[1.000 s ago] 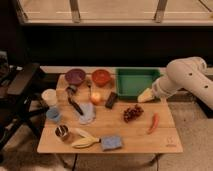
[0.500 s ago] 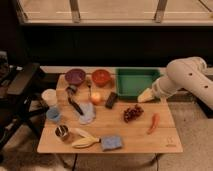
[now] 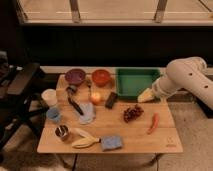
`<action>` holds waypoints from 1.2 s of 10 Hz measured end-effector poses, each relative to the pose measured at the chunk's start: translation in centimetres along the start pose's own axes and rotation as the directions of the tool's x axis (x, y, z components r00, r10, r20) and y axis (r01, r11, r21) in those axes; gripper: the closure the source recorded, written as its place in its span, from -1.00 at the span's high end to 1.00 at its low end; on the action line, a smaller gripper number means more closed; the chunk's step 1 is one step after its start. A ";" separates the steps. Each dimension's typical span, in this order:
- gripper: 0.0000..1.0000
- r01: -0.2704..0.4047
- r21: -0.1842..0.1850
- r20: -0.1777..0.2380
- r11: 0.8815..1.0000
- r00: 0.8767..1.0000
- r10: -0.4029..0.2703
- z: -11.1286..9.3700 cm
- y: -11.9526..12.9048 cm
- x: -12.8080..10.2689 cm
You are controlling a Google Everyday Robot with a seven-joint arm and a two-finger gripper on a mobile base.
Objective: Place sponge in table surface
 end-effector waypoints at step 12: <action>0.47 0.056 -0.257 -0.245 0.965 0.962 -0.121 8.2 12.5 12.5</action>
